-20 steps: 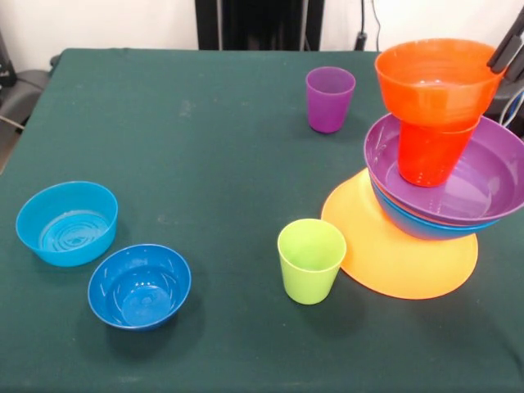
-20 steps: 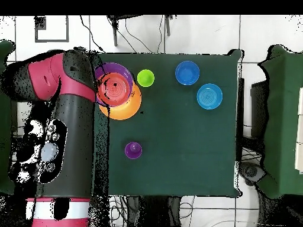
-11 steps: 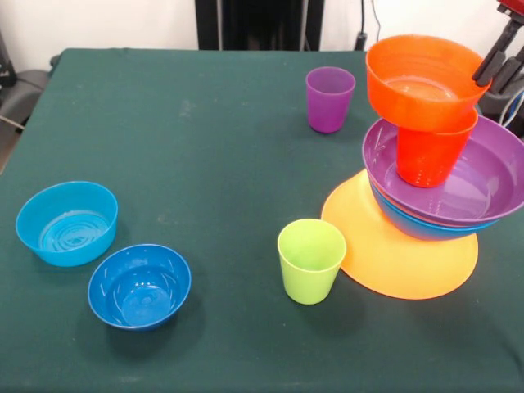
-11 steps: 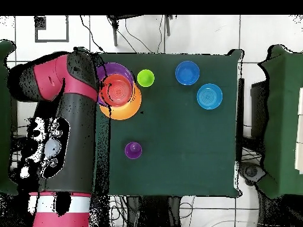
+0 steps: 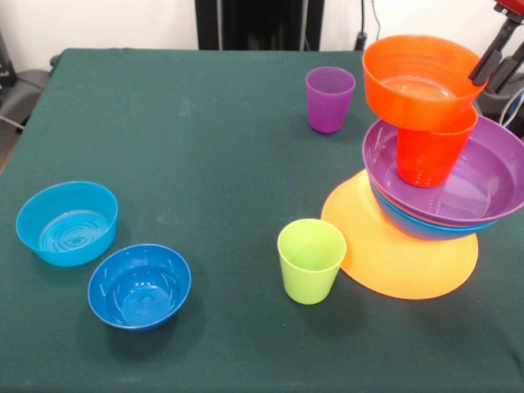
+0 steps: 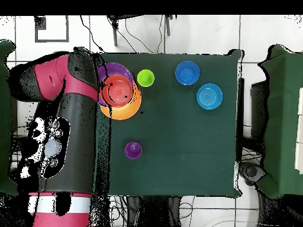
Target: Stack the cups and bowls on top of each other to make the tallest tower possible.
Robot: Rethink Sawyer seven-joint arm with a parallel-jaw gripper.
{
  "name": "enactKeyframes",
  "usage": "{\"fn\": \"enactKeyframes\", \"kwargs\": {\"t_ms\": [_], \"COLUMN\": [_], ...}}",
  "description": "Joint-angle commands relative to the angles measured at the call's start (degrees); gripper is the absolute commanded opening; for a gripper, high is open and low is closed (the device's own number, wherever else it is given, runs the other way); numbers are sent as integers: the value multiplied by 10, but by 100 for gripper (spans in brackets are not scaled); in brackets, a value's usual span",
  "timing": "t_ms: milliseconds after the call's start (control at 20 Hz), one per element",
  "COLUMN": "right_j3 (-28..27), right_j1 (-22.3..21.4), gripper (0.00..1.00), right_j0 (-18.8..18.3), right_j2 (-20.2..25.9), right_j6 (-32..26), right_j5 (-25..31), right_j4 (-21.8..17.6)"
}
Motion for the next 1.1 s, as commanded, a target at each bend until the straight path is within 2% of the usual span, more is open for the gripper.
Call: {"fn": "enactKeyframes", "kwargs": {"t_ms": [50, 1100], "right_j3": [12, -2], "right_j1": [9, 19], "gripper": [0, 0], "right_j0": [-13, -14], "right_j2": [33, 51], "right_j6": [-20, -6], "right_j5": [17, 17], "right_j4": [-28, -9]}}
